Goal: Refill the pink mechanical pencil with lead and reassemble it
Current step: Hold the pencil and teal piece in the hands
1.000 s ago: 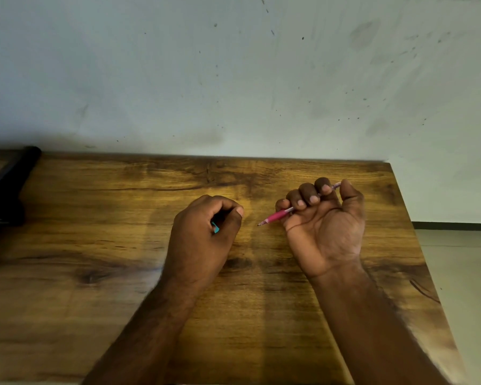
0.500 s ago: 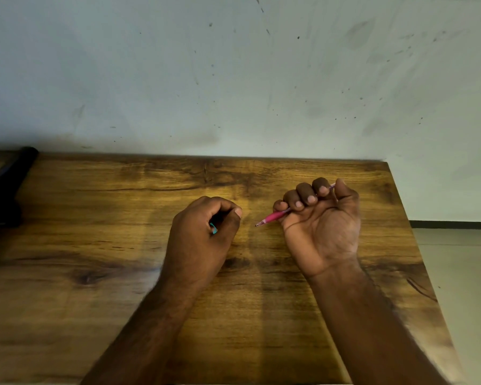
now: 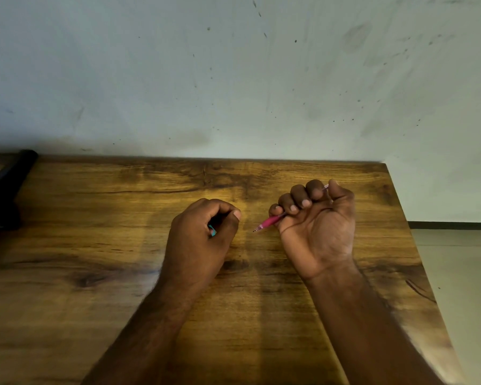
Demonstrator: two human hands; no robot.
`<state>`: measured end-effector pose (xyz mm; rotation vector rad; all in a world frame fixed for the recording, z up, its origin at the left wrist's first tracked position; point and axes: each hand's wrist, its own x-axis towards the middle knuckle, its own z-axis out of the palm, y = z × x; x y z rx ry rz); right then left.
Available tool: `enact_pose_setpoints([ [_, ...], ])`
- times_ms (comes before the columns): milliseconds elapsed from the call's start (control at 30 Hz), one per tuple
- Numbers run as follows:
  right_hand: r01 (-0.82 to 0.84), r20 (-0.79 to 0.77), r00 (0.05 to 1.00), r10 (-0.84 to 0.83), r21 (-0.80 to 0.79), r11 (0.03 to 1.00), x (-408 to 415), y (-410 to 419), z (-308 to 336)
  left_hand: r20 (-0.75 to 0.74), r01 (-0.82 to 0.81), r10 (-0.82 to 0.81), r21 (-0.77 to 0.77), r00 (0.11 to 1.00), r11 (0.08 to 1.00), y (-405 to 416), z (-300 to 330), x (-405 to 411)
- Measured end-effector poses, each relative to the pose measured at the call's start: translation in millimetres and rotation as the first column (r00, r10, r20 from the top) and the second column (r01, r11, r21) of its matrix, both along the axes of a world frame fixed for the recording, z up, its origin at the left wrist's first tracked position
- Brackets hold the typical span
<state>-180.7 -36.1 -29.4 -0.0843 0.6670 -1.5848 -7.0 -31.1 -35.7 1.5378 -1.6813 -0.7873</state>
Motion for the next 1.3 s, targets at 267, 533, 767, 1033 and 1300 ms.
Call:
enact_pose_setpoints([
  [267, -0.051, 0.021, 0.998, 0.052, -0.048, 0.998, 0.9, -0.3, 2.2, -0.017, -0.002, 0.002, -0.001, 1.0, 1.0, -0.4, -0.5, 0.3],
  [533, -0.065, 0.013, 0.998, 0.066, -0.057, 0.996, 0.9, -0.2, 1.8, -0.01, 0.003, -0.003, -0.004, 1.0, 1.0, -0.6, 0.4, 0.2],
  [767, -0.063, -0.003, 0.998, 0.063, -0.044, 0.997, 2.2, -0.5, 1.8, -0.019, -0.003, 0.003, -0.008, 1.0, 1.0, -0.5, 0.6, -0.2],
  [1033, -0.061, 0.004, 0.998, 0.061, -0.057, 0.997, 1.9, -0.8, 1.2, -0.011, 0.004, -0.005, -0.014, 1.0, 1.0, -0.7, 0.1, 0.5],
  [1300, -0.049, -0.006, 0.999, 0.049, -0.049, 0.998, 0.8, 0.5, 1.5, 0.009, 0.001, -0.001, -0.011, 1.0, 1.0, -0.7, 0.8, 0.4],
])
